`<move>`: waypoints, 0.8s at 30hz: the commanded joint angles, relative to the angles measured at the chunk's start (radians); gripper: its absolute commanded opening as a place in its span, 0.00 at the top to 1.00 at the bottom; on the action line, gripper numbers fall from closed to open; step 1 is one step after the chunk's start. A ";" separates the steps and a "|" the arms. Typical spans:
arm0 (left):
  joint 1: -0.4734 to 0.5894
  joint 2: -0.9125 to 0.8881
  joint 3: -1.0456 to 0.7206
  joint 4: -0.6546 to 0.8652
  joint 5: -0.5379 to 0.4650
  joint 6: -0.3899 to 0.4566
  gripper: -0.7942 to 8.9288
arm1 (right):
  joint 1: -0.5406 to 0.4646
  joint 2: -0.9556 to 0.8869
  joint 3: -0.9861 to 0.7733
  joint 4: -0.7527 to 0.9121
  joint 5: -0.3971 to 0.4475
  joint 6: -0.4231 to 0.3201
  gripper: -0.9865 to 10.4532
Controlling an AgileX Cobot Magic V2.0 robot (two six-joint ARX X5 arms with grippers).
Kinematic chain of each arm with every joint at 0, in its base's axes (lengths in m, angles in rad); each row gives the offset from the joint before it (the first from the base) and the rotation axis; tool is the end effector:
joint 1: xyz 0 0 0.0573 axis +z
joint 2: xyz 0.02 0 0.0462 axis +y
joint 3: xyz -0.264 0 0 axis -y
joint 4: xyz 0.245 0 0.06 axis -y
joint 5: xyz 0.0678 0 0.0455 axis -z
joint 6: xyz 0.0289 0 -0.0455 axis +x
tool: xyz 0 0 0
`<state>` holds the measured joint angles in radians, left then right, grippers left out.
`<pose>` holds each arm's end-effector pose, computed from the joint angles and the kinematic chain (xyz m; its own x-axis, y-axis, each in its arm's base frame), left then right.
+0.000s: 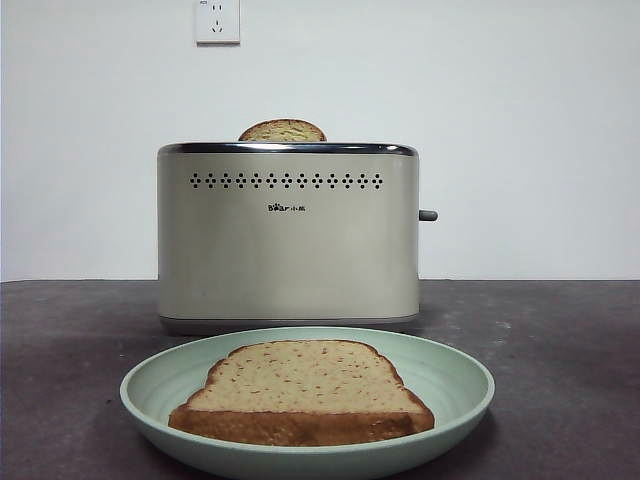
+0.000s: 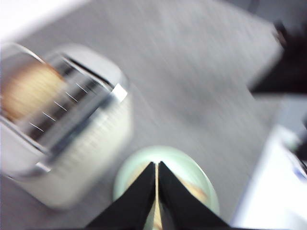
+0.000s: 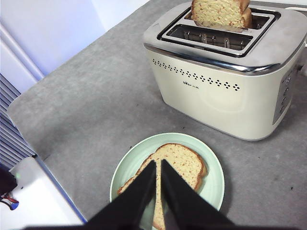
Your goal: Take the bread from the toaster,put the bread on the plate,put the plate on the table
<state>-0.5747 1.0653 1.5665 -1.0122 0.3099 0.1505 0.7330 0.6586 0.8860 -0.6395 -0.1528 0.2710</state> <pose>0.1306 -0.0951 0.4582 0.5315 -0.7075 -0.4658 0.7941 0.6075 -0.0167 0.0897 0.0867 0.3402 0.5712 0.7191 -0.3959 -0.6574 0.6895 0.3040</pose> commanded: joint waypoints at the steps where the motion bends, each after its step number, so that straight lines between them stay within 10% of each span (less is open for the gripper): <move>1: 0.075 -0.064 -0.029 0.136 -0.003 0.026 0.91 | 0.010 0.004 0.013 0.010 0.004 0.010 0.91; 13: 0.473 -0.540 -0.656 0.758 -0.050 0.025 0.91 | 0.010 0.004 0.013 0.011 0.004 0.010 0.91; 24: 0.558 -0.832 -1.120 0.879 -0.223 -0.026 0.91 | 0.010 0.004 0.013 0.011 0.004 0.010 0.91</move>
<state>-0.0200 0.2447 0.4576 -0.1505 0.0948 0.1497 0.7330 0.6586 0.8860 -0.6395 -0.1528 0.2710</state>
